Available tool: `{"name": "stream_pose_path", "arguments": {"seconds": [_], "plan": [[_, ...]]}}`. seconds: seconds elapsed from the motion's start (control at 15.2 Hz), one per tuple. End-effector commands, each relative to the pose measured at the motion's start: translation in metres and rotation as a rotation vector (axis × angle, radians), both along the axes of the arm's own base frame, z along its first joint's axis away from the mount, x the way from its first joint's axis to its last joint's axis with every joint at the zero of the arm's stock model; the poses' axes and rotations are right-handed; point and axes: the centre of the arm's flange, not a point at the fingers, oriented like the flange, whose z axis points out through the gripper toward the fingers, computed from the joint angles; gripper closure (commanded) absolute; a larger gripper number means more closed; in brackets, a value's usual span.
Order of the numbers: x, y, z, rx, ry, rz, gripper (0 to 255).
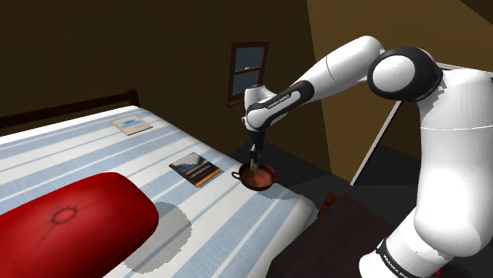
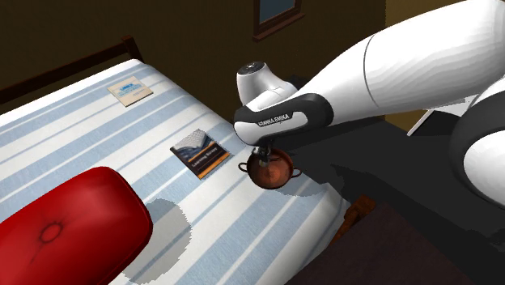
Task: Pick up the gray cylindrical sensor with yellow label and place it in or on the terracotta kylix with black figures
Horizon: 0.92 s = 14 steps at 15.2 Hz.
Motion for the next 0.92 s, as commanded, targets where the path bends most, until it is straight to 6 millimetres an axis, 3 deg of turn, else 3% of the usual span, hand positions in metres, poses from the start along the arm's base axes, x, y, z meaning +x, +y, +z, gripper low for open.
{"name": "stream_pose_path", "arguments": {"seconds": [0.0,0.33,0.86], "plan": [[0.0,0.001,-0.01,0.0,0.0,0.0,255],[0.0,0.001,-0.039,0.0,0.0,0.0,255],[0.0,0.001,-0.039,0.0,0.0,0.0,255]]}}
